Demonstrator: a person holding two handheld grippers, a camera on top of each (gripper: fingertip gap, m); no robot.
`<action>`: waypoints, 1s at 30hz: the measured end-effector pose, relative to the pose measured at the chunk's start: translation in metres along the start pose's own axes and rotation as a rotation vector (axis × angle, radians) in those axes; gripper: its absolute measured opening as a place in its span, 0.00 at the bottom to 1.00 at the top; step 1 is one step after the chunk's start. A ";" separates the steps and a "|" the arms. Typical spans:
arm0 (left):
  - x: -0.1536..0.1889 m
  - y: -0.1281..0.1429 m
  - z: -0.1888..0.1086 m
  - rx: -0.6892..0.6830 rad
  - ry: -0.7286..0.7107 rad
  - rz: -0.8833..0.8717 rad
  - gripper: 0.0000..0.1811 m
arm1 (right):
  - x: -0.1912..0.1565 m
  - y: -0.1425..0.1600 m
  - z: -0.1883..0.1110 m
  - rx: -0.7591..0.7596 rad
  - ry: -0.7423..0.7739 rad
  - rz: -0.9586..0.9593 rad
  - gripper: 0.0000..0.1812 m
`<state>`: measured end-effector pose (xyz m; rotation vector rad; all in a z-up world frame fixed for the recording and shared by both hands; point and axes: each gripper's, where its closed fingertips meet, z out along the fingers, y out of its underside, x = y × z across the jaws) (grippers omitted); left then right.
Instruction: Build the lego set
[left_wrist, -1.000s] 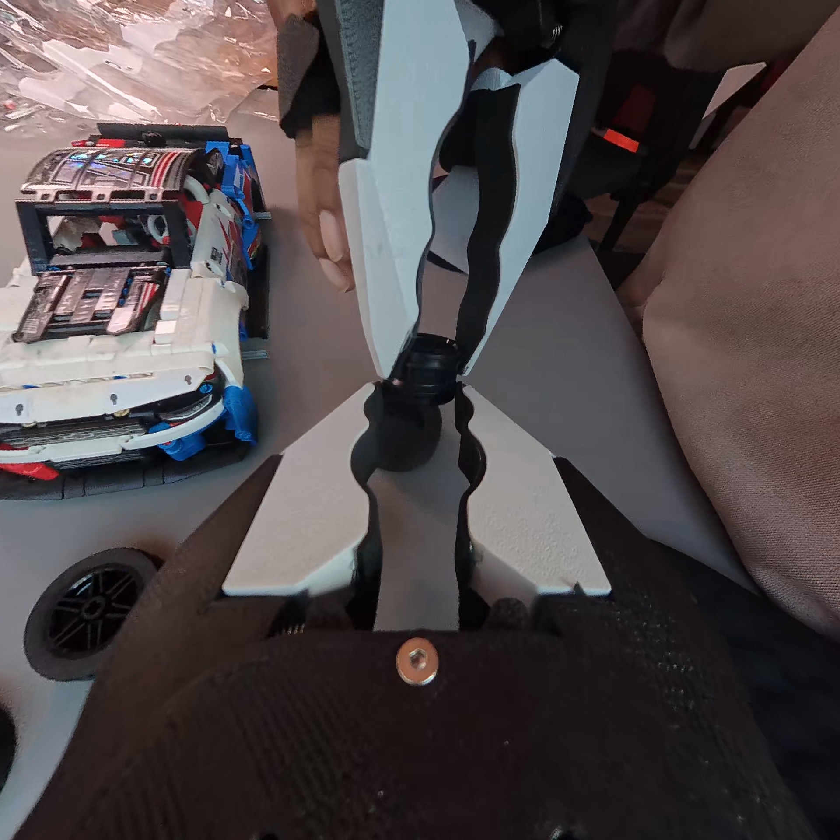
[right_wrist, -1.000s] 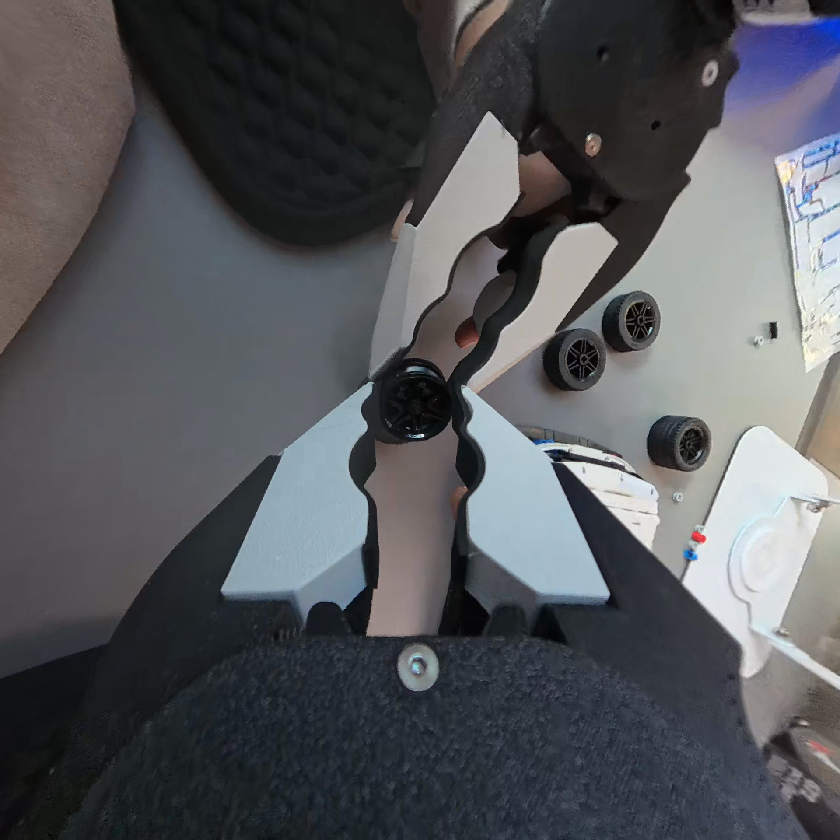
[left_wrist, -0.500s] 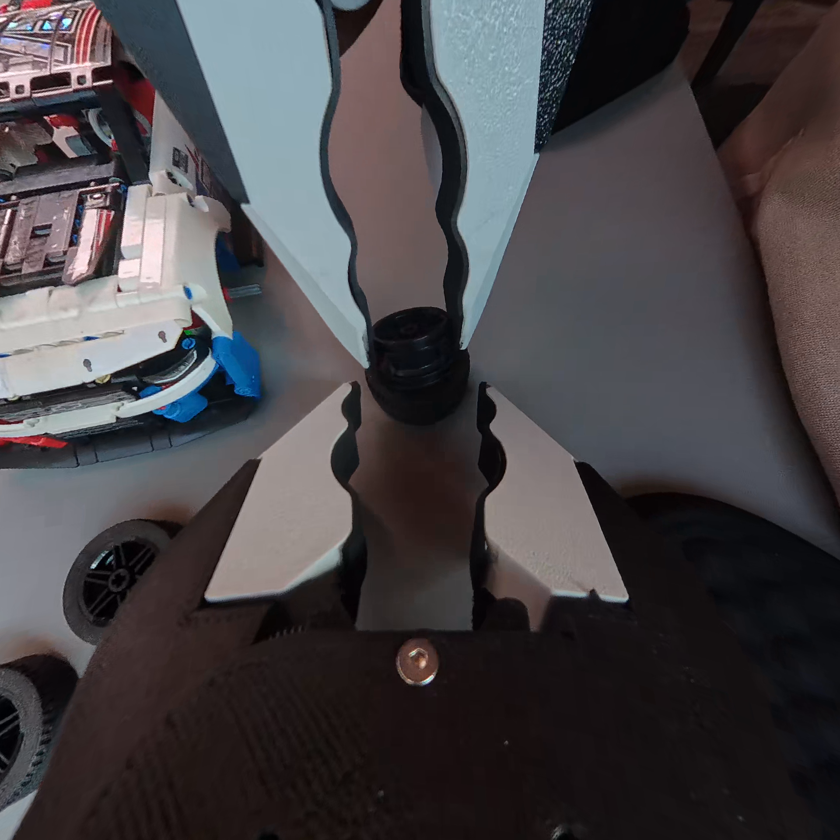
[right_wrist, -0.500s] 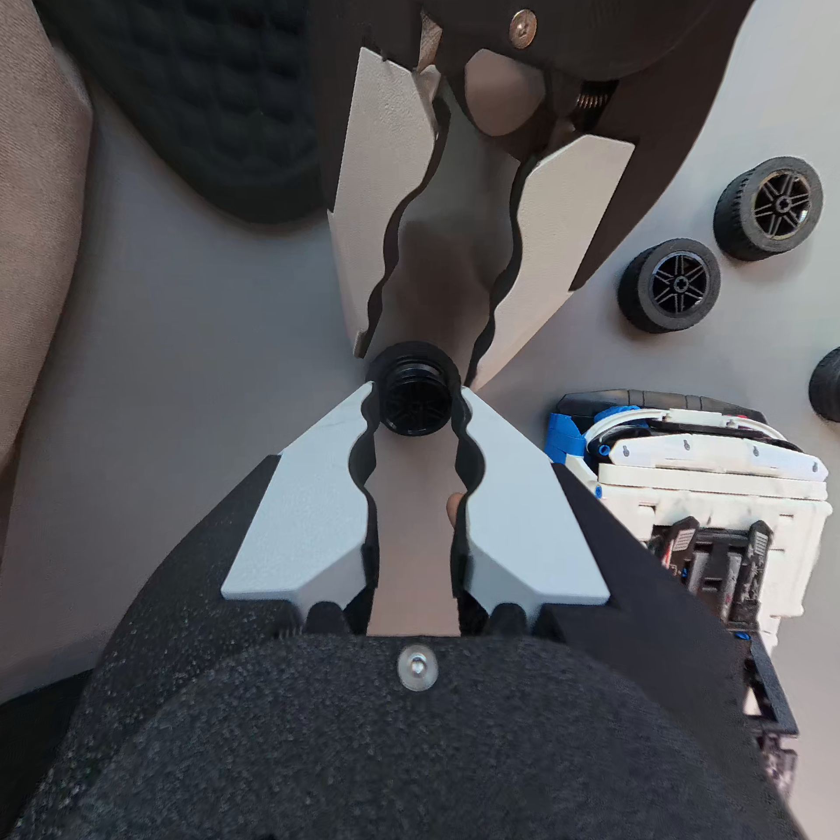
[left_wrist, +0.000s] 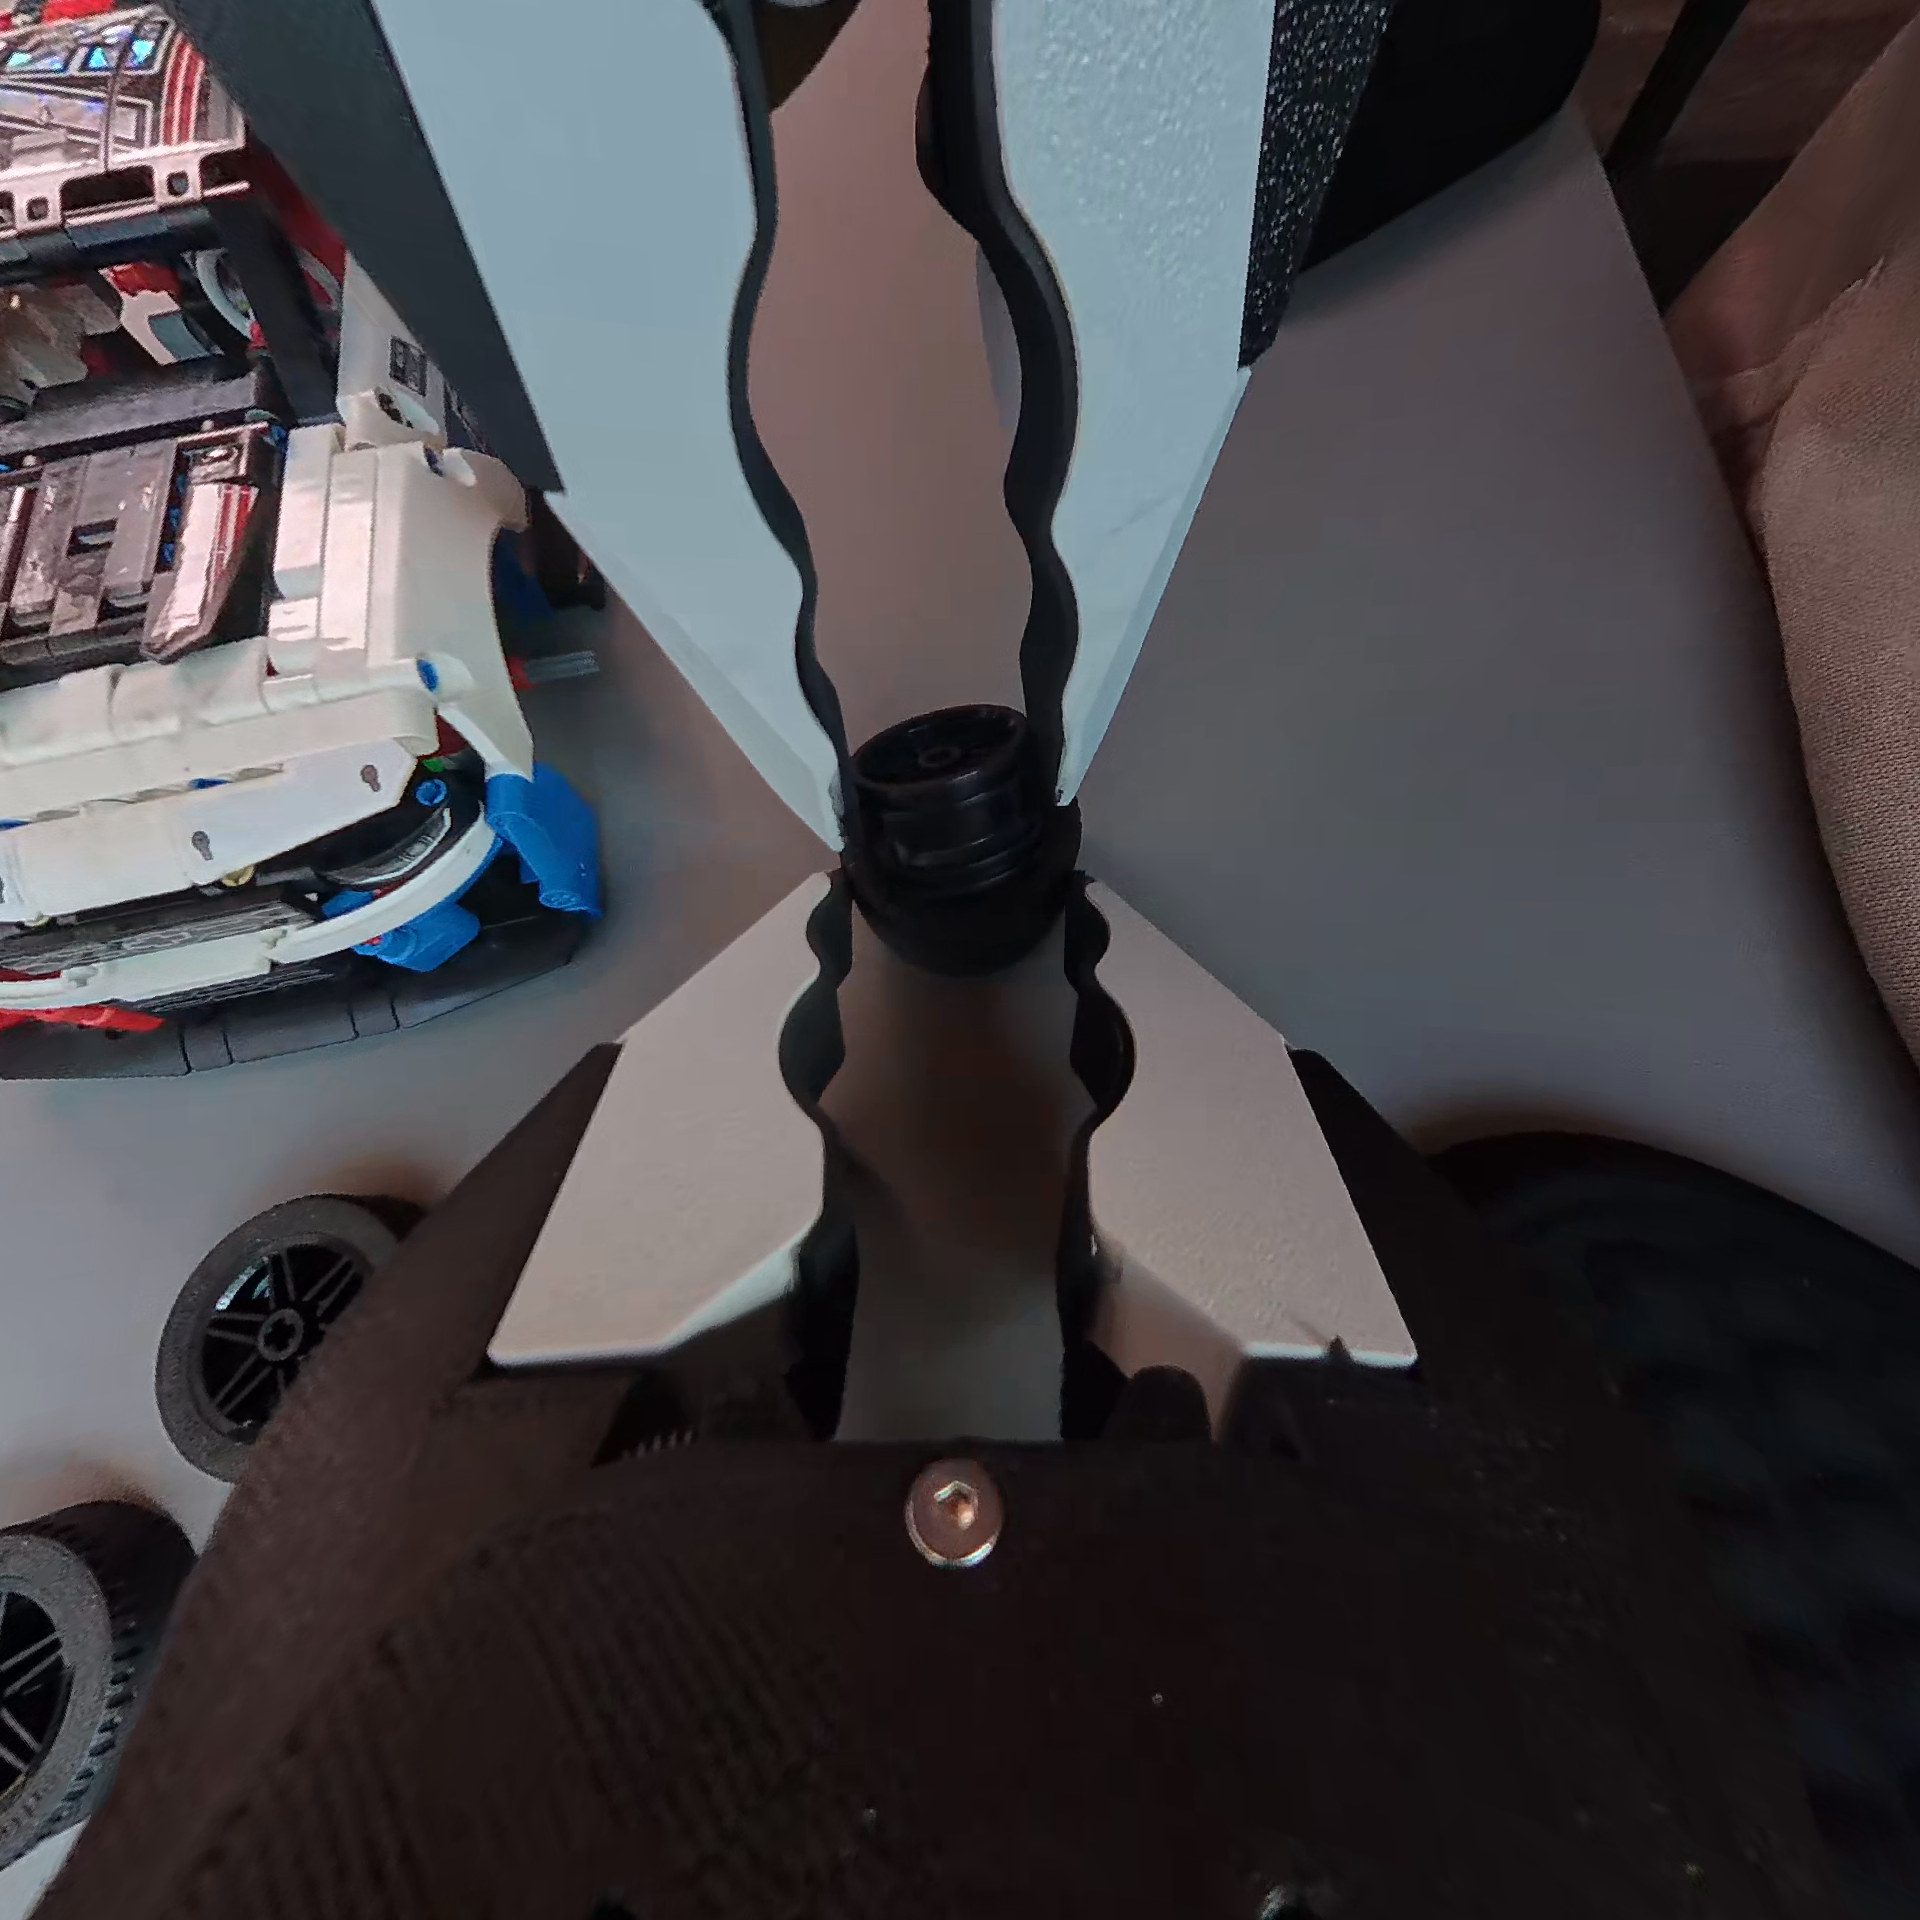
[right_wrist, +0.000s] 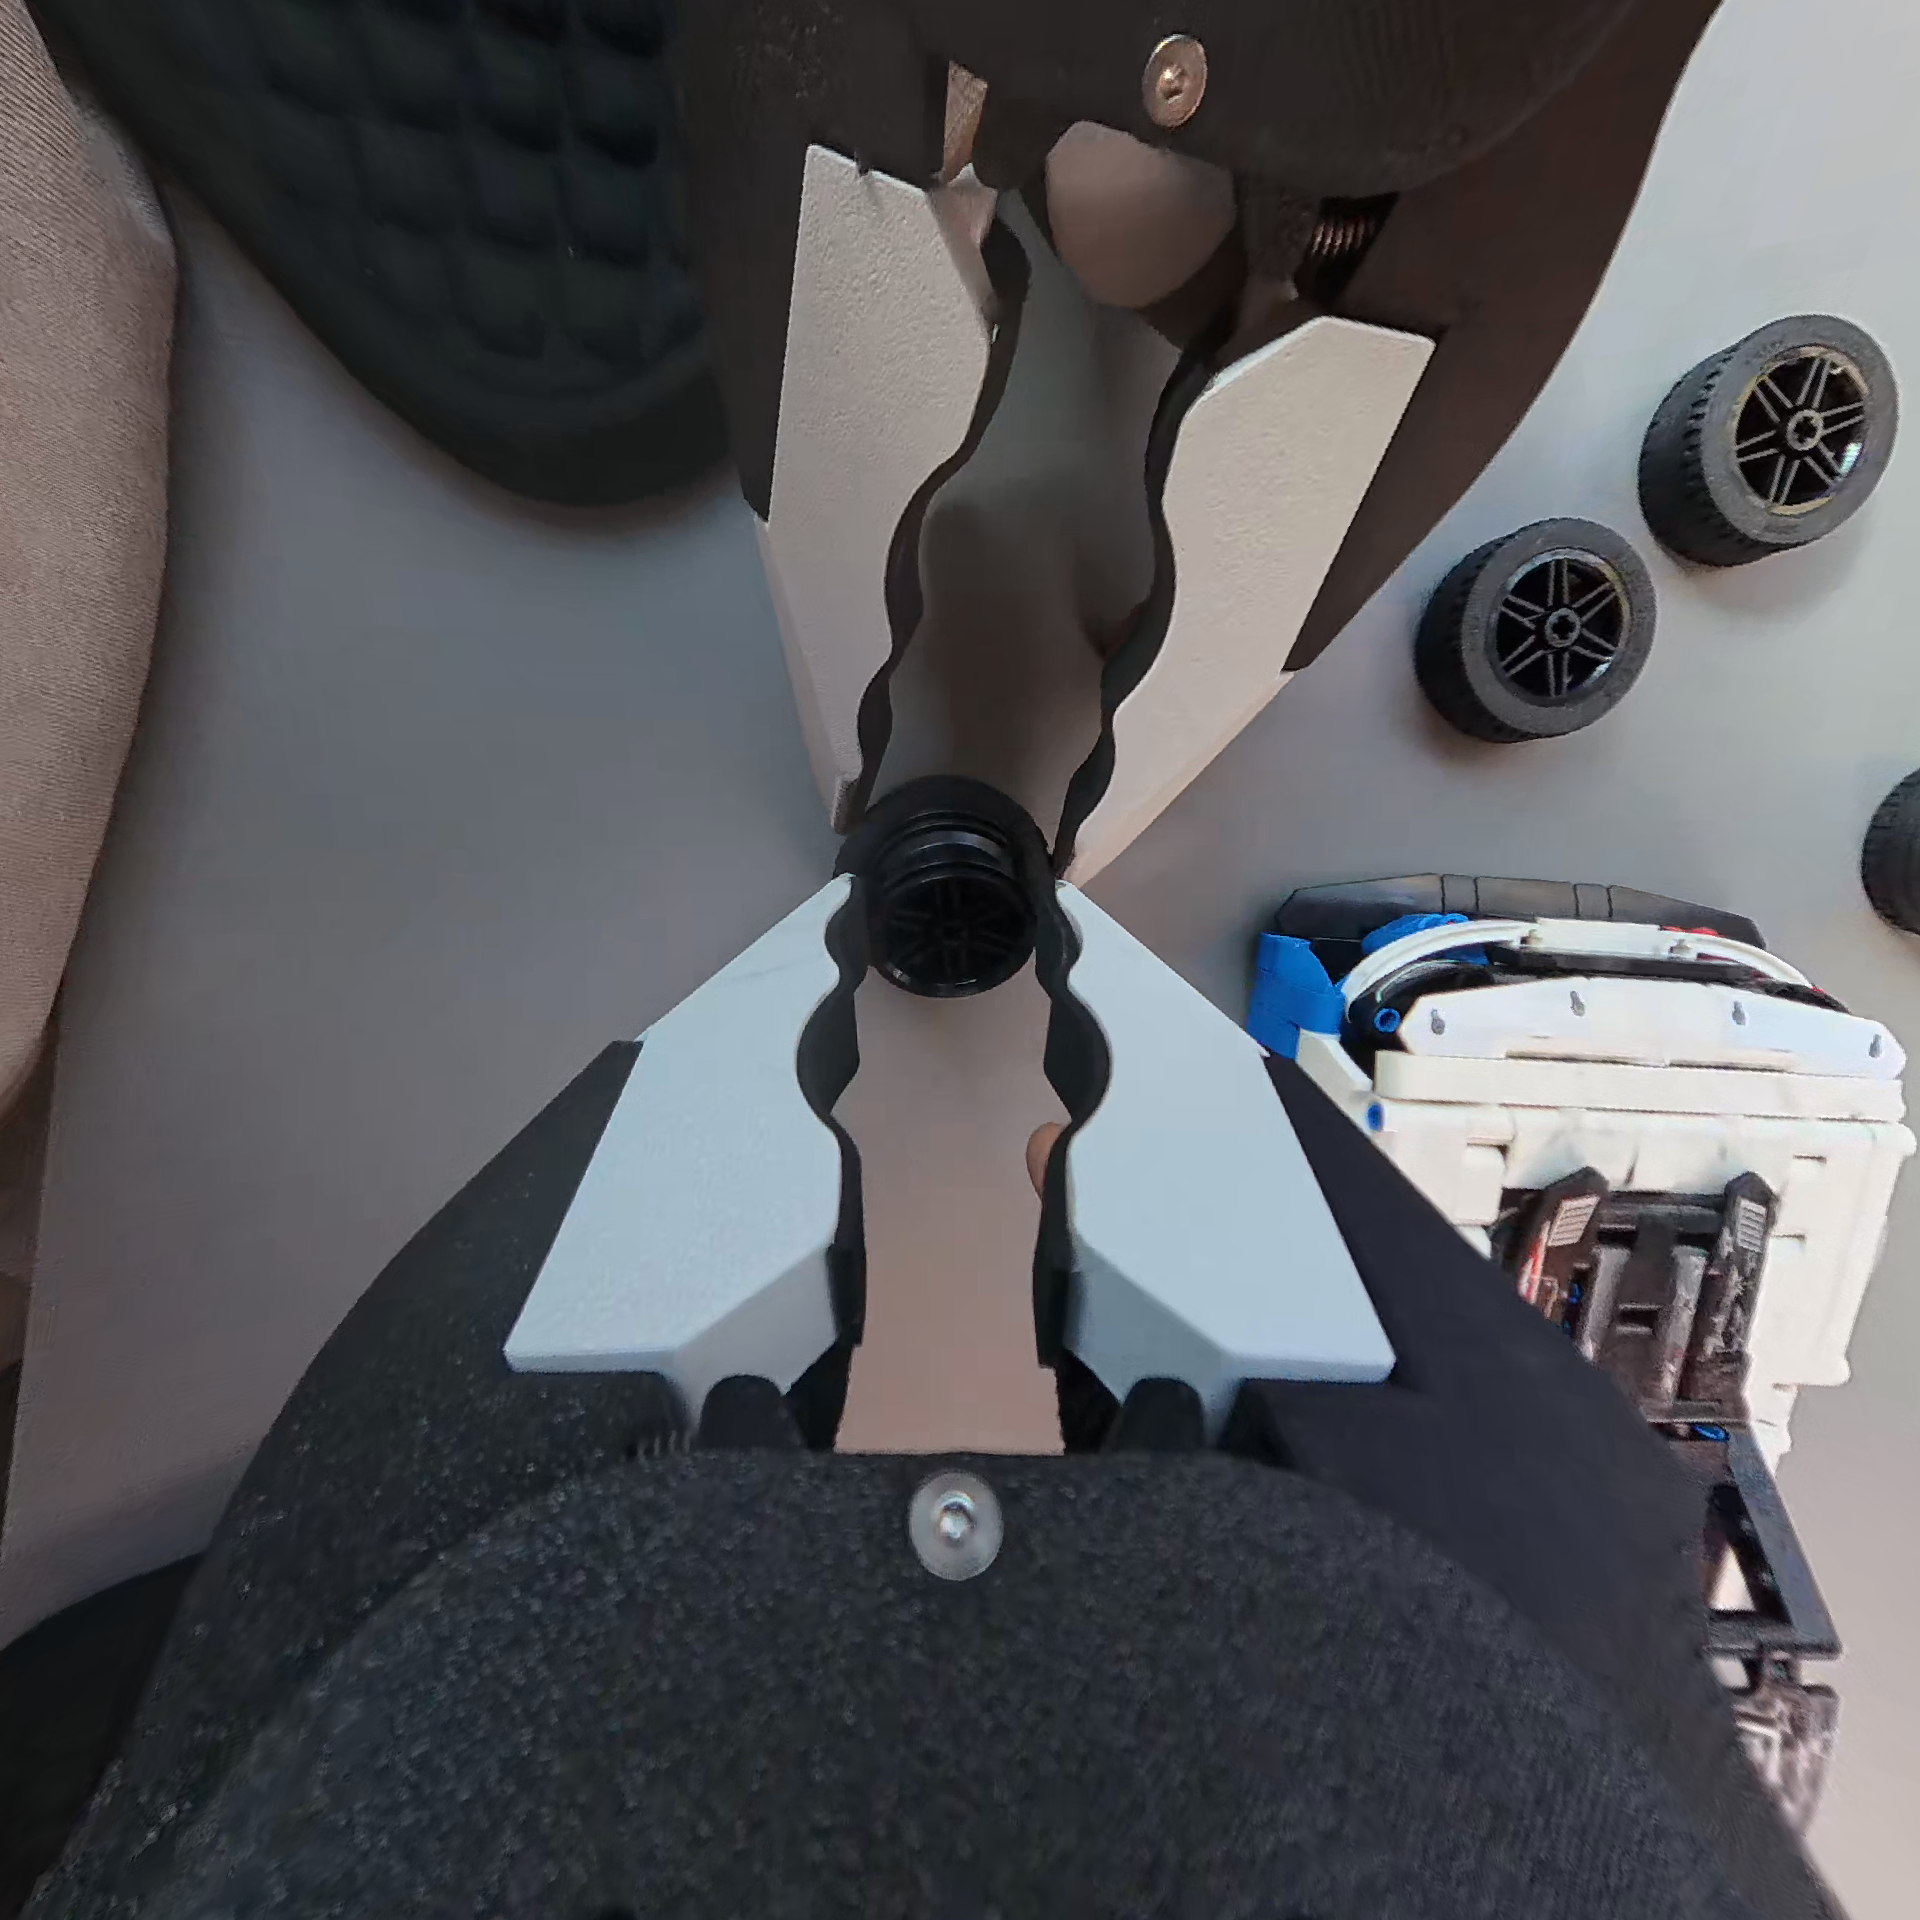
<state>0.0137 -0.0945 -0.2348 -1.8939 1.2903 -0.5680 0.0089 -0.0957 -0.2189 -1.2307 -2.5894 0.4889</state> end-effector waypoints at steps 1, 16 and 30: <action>0.000 0.000 0.000 0.000 0.000 0.001 0.23 | 0.000 0.000 0.000 0.011 0.002 0.003 0.17; 0.000 0.000 0.000 -0.001 -0.006 0.008 0.22 | 0.001 -0.001 -0.004 0.094 -0.056 0.078 0.17; 0.000 0.000 0.000 -0.001 -0.003 0.006 0.23 | -0.001 0.001 0.001 -0.093 -0.038 -0.102 0.16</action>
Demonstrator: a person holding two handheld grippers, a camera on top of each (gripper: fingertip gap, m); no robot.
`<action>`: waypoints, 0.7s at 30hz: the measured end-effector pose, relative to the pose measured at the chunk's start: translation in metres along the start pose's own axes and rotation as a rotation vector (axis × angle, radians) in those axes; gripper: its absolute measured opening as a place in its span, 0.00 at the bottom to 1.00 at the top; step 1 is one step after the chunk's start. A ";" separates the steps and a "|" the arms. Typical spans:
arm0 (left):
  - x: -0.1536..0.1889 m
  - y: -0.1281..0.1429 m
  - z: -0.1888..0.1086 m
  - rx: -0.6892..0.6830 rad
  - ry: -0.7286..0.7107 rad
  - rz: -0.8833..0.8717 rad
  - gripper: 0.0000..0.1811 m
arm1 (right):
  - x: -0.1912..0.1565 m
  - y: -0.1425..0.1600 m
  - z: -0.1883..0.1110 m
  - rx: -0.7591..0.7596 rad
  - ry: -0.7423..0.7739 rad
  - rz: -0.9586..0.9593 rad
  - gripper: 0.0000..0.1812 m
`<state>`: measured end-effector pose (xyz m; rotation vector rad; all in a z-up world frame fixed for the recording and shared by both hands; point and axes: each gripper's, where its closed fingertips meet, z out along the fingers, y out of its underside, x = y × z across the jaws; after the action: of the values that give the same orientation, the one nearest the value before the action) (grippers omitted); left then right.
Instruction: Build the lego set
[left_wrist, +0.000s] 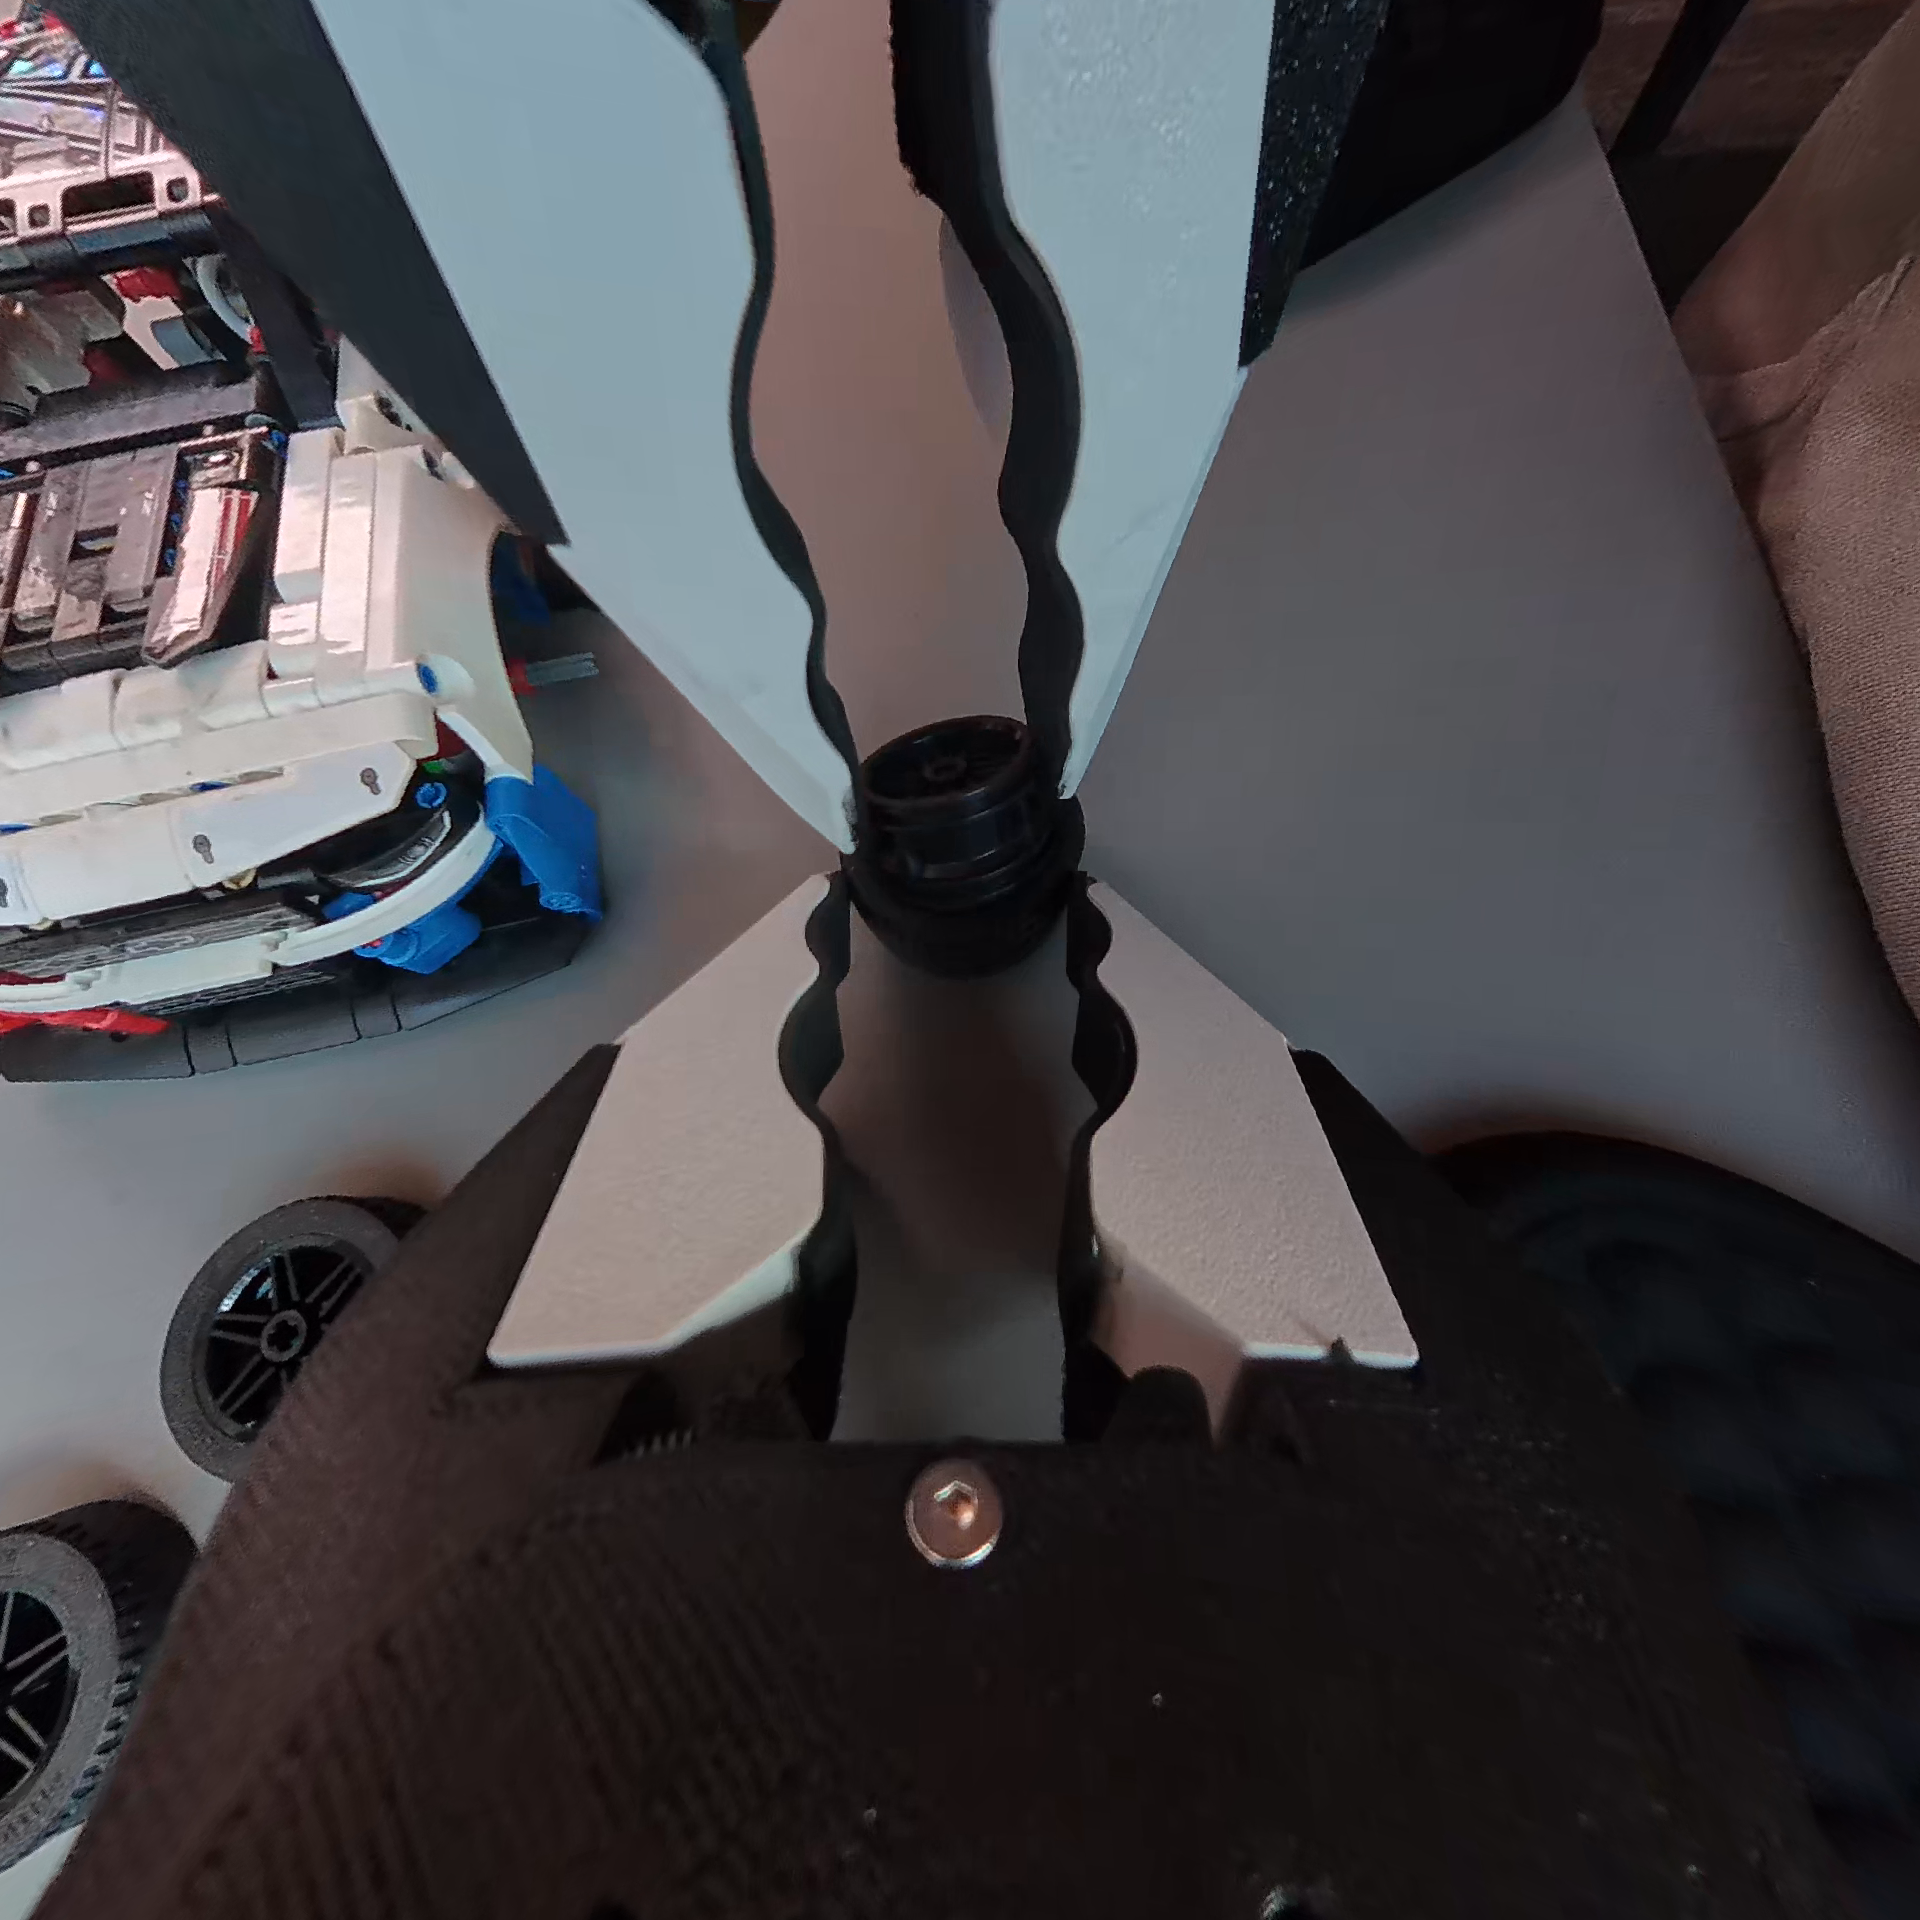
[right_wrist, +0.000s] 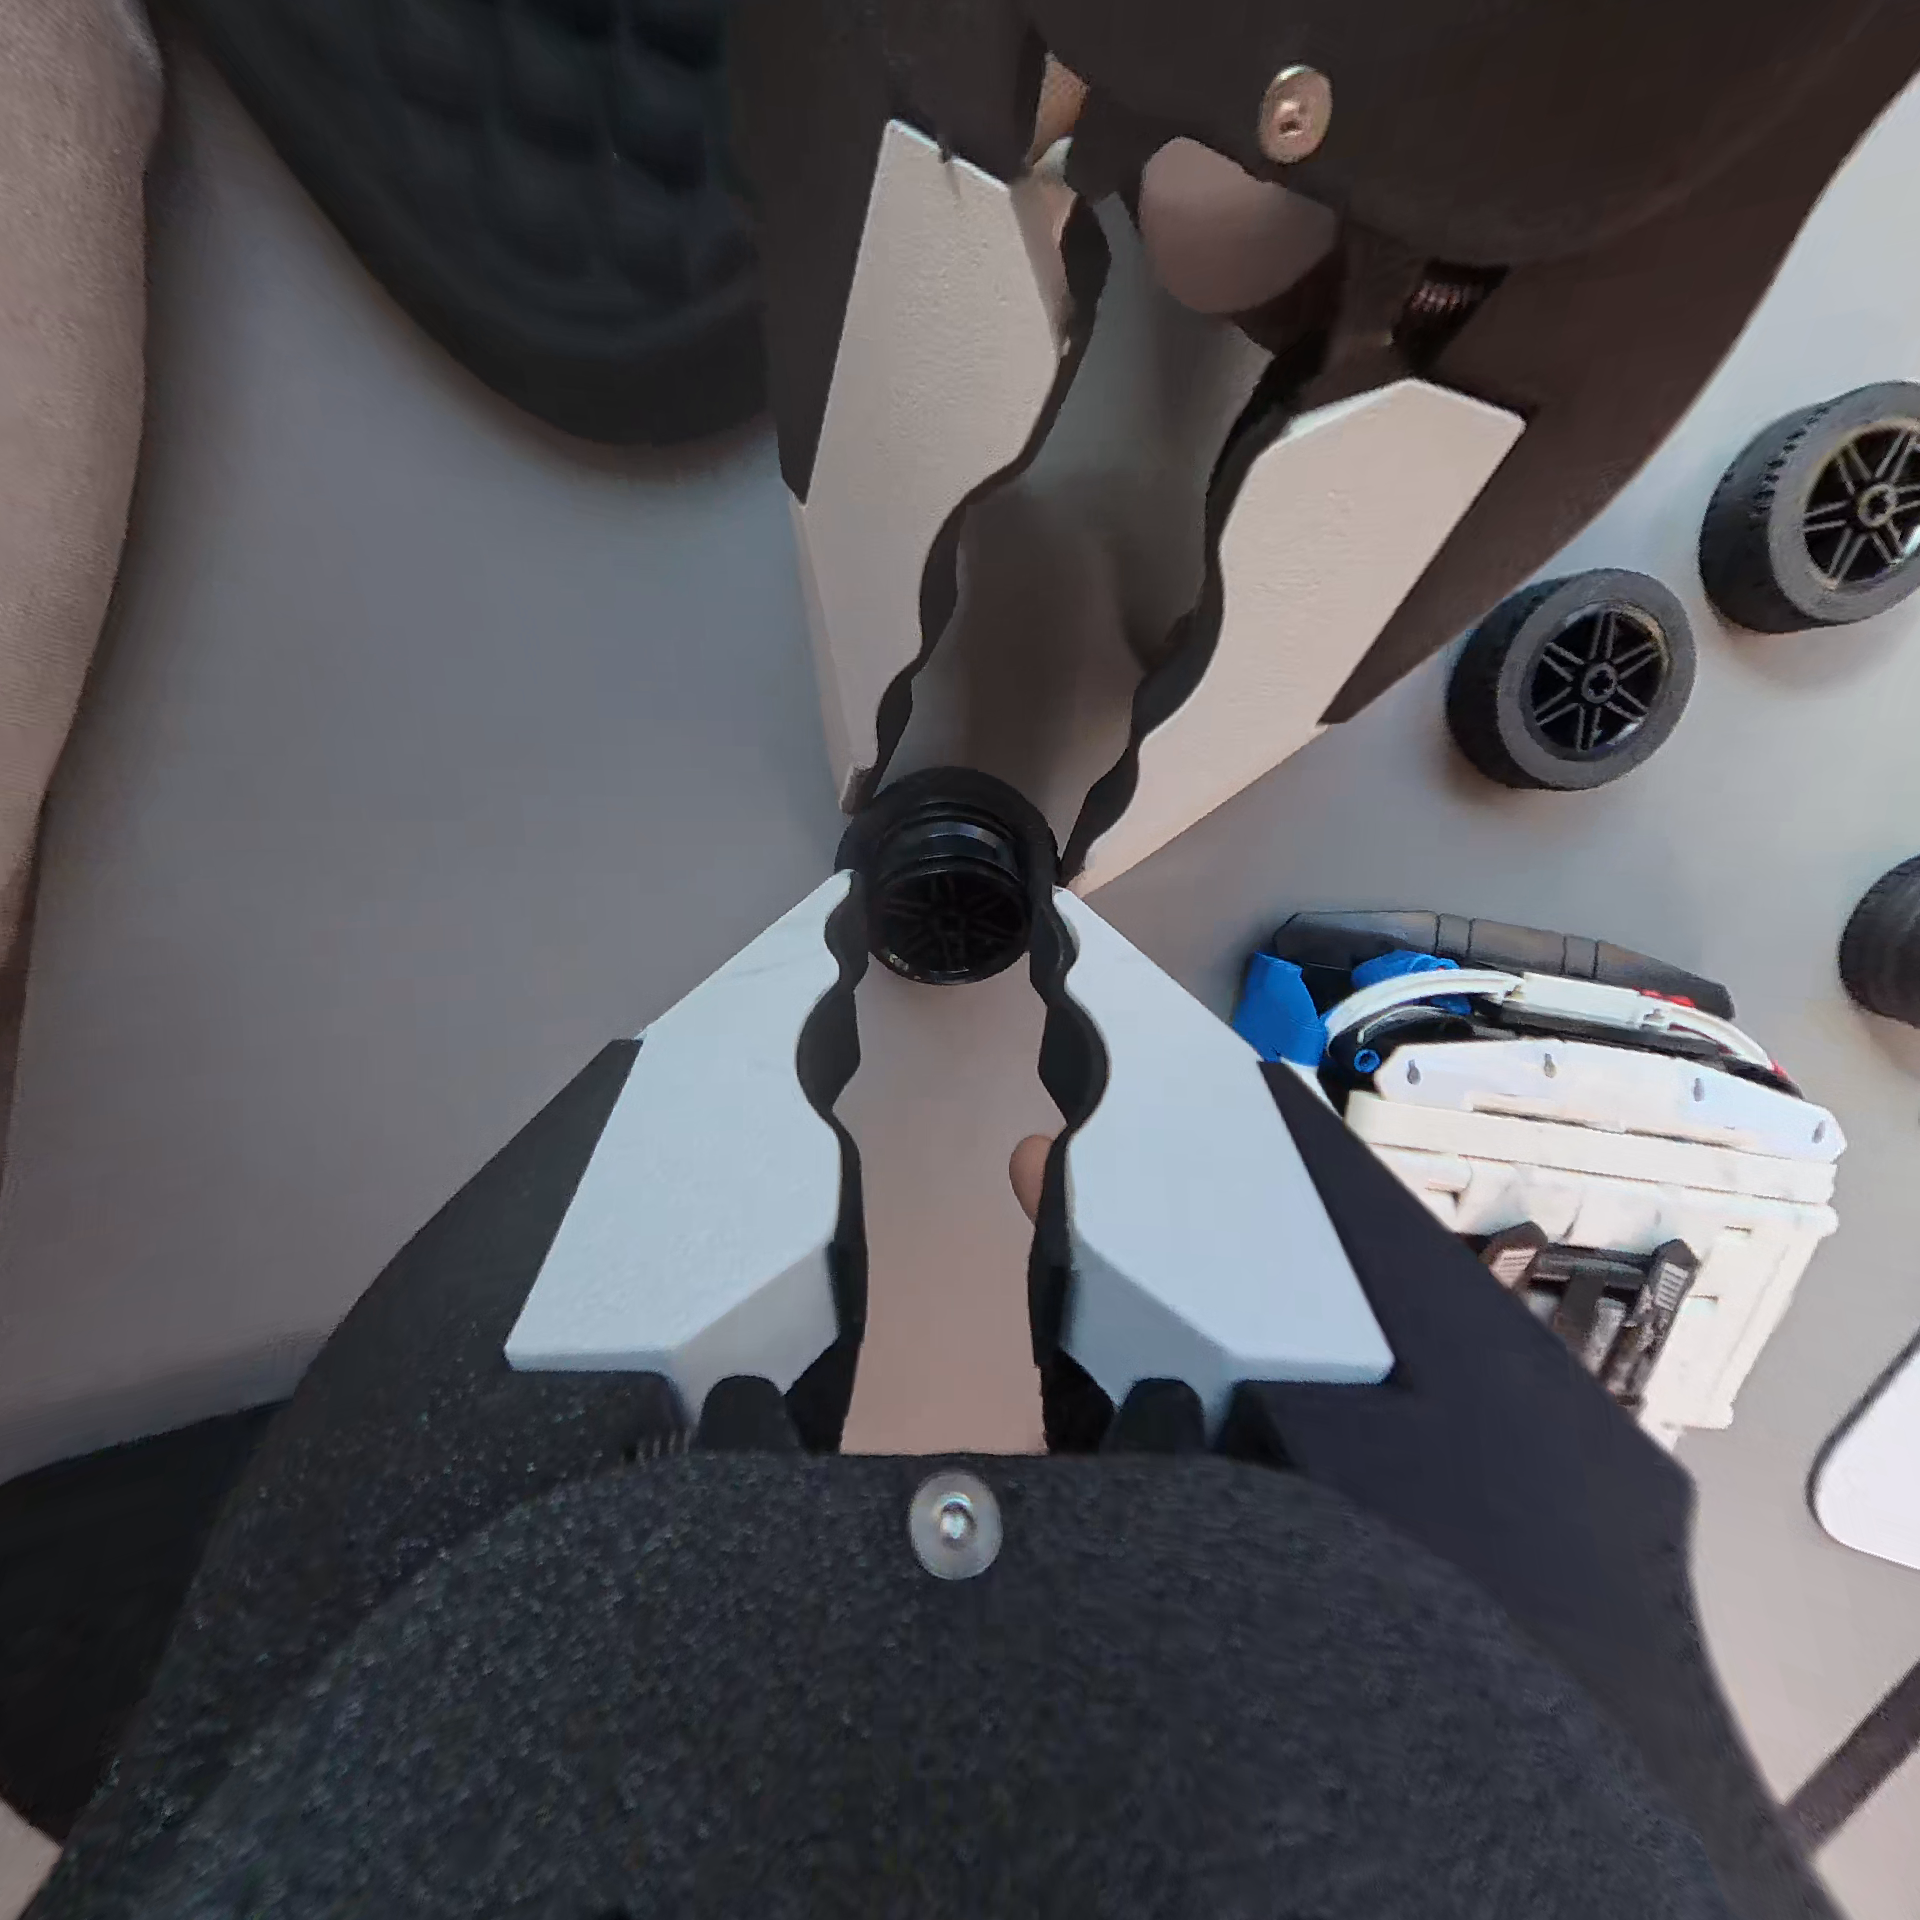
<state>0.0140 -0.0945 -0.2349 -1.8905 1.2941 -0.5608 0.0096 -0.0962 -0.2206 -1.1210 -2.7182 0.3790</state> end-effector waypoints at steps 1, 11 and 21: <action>0.000 0.000 0.000 0.000 0.001 0.001 0.23 | 0.000 0.000 0.001 -0.023 0.000 -0.035 0.16; 0.001 0.002 -0.002 0.000 0.038 -0.008 0.22 | -0.002 0.000 0.004 -0.191 -0.041 -0.393 0.15; 0.001 0.002 -0.002 -0.002 0.035 -0.021 0.21 | 0.001 -0.001 0.004 -0.139 0.040 -0.079 0.16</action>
<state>0.0117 -0.0963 -0.2353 -1.9053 1.2989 -0.6057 0.0078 -0.0968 -0.2244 -1.0382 -2.7792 0.1570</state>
